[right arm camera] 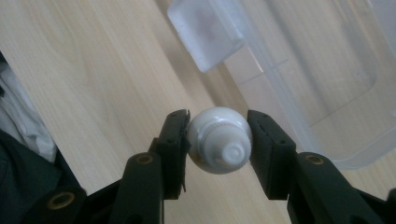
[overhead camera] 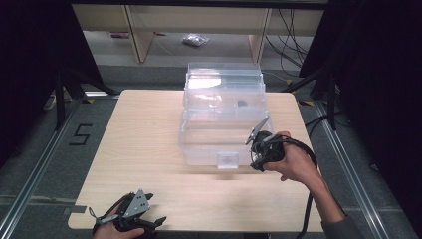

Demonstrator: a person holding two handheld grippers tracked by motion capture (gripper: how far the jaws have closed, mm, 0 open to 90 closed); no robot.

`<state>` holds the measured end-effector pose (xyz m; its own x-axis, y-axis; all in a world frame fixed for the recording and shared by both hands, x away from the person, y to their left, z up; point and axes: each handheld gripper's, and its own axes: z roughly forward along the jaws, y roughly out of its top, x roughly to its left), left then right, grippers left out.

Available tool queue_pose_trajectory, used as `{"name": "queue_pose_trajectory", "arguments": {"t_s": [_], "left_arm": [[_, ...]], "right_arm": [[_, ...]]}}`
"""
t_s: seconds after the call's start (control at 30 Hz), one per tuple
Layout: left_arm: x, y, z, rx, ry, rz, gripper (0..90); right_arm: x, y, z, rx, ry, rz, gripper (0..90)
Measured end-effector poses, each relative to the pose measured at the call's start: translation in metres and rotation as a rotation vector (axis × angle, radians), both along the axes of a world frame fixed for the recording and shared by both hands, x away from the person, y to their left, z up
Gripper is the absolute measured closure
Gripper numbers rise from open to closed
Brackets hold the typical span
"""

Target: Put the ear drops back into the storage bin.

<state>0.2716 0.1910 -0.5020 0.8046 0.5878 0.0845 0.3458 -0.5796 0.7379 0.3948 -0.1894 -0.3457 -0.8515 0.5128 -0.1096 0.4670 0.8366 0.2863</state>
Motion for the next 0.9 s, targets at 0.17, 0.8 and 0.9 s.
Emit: {"name": "queue_pose_trajectory", "arguments": {"t_s": [0.17,0.8,0.9], "left_arm": [[0.000,0.000,0.000,-0.001,0.000,-0.001,16.4],[0.000,0.000,0.000,0.004,0.011,0.006,16.4],[0.001,0.000,0.000,0.007,0.003,-0.005,16.4]], "right_arm": [[0.009,-0.002,0.007,-0.005,-0.005,-0.014,60.1],[0.044,-0.016,0.020,-0.014,0.008,-0.100,60.2],[0.056,-0.019,0.018,-0.010,0.013,-0.123,60.2]]}}
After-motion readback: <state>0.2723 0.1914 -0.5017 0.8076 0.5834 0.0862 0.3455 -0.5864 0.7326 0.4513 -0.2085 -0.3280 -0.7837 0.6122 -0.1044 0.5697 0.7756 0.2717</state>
